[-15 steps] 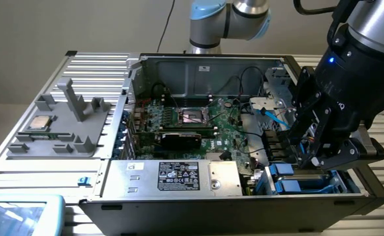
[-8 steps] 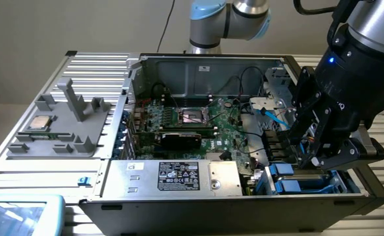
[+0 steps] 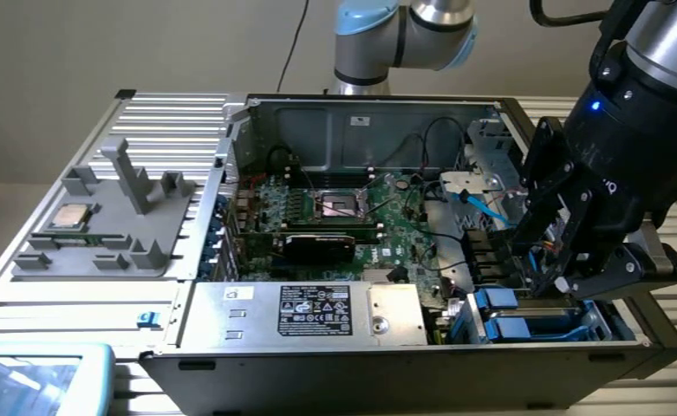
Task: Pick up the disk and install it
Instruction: 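Insert the first disk wire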
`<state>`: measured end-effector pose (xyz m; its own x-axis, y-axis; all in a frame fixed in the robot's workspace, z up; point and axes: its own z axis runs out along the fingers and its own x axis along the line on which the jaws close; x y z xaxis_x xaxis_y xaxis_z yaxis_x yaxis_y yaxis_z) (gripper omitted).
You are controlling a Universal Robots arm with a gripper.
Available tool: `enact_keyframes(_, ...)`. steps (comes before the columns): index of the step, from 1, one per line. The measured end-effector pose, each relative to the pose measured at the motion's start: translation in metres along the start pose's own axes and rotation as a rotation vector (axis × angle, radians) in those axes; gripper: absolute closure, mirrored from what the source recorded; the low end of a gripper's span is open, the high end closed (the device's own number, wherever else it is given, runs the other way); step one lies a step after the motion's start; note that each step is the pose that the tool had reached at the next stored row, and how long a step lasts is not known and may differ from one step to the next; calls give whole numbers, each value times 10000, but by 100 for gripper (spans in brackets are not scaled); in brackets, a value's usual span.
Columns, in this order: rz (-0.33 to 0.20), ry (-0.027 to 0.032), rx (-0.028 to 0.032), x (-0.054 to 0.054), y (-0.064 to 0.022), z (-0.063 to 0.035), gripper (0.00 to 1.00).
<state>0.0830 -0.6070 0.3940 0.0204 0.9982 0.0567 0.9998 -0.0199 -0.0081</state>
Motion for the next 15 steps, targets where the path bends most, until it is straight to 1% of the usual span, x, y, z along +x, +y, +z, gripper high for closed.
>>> enact_keyframes(4, 8, 59, 152, -1, 104, -1, 42)
enact_keyframes(6, 12, 101, 225, -1, 156, -1, 42)
enact_keyframes(10, 20, 200, 383, 0, 258, -2, 42)
enact_keyframes(15, 30, 346, 584, 2, 387, -3, 42)
